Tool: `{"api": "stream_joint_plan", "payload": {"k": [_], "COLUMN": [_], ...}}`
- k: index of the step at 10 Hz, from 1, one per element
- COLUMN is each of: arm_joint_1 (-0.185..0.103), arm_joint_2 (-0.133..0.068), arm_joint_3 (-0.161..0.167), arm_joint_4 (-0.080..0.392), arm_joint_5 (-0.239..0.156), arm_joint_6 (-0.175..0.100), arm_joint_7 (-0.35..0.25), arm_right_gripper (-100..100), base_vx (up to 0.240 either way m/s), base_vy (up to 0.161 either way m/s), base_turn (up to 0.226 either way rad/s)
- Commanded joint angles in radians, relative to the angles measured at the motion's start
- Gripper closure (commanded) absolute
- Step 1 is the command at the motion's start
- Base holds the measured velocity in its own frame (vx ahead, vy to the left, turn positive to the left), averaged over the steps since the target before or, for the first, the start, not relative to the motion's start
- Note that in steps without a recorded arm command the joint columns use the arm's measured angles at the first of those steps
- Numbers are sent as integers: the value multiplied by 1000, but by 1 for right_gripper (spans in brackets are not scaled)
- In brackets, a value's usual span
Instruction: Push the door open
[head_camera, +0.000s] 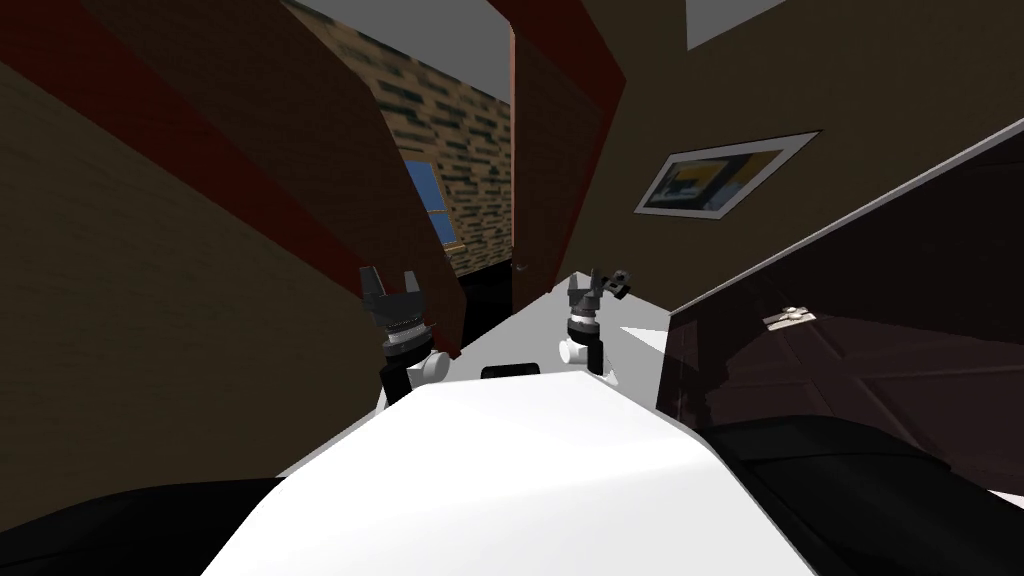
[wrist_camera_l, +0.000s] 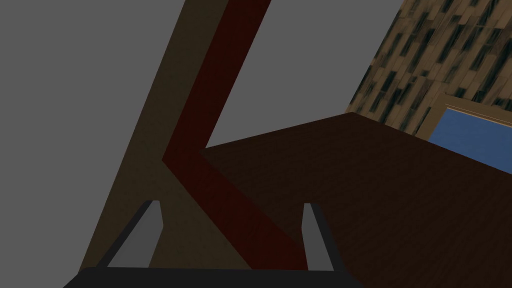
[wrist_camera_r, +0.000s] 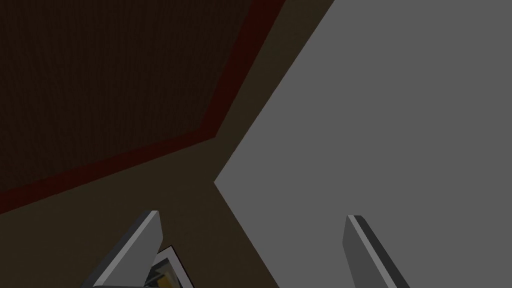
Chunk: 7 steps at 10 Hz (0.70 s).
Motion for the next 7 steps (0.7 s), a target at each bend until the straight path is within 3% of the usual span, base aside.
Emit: {"api": "stream_joint_plan", "payload": {"k": [1,7], "arm_joint_1": [-18,-81], "arm_joint_2": [-9,-28], "arm_joint_3": [-1,11], "arm_joint_4": [43,203], "arm_joint_5": [6,37], "arm_joint_6": [-5,-31], "arm_joint_7": [-10,-35], "arm_right_gripper": [-100,-100], "base_vx": [95,80], "base_vy": [-30,-47], "base_turn": [31,34]}}
